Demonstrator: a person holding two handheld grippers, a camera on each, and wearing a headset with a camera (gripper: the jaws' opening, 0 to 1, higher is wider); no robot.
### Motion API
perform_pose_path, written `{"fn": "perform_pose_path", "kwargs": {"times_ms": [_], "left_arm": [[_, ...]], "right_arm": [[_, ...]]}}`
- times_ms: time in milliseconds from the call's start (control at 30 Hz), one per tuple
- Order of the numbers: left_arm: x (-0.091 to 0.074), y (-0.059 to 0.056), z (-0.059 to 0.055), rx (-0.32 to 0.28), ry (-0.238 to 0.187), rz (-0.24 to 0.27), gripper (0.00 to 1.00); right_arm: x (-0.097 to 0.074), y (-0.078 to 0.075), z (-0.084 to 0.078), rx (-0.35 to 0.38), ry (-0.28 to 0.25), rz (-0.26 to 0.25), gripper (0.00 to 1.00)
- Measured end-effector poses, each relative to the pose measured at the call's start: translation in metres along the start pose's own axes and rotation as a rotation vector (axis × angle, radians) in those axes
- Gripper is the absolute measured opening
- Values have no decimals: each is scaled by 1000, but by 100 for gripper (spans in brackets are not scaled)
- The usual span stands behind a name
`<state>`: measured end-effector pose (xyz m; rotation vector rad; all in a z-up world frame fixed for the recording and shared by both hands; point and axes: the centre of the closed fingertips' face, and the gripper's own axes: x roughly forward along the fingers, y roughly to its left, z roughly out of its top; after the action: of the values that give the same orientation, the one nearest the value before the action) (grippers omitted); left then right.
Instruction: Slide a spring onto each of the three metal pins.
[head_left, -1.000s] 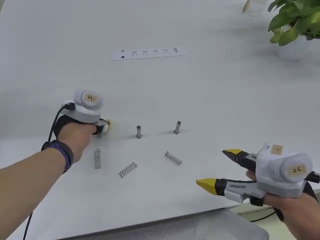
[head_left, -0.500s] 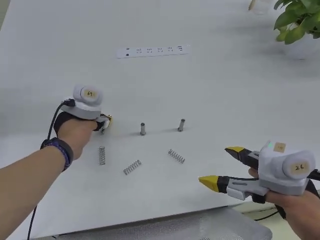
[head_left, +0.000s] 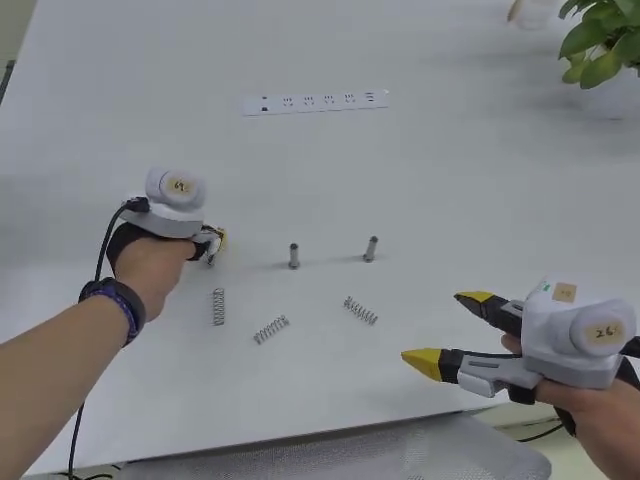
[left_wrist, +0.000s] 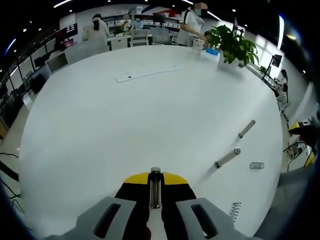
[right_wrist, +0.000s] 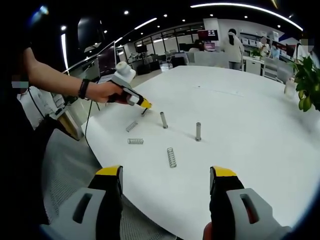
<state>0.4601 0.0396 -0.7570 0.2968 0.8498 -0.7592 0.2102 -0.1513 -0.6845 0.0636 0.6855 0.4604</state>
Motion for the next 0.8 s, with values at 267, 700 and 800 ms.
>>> {"fn": "perform_pose_path", "kwargs": {"times_ms": [267, 700, 800], "left_arm": [[-9, 1, -3, 0, -7, 6, 0], [-23, 3, -10, 0, -15, 23, 0], [-27, 3, -10, 2, -21, 26, 0]], "right_arm": [[1, 0, 1, -3, -4, 4, 69], [2, 2, 2, -12, -9, 12, 70], [2, 3, 3, -13, -11, 13, 70]]}}
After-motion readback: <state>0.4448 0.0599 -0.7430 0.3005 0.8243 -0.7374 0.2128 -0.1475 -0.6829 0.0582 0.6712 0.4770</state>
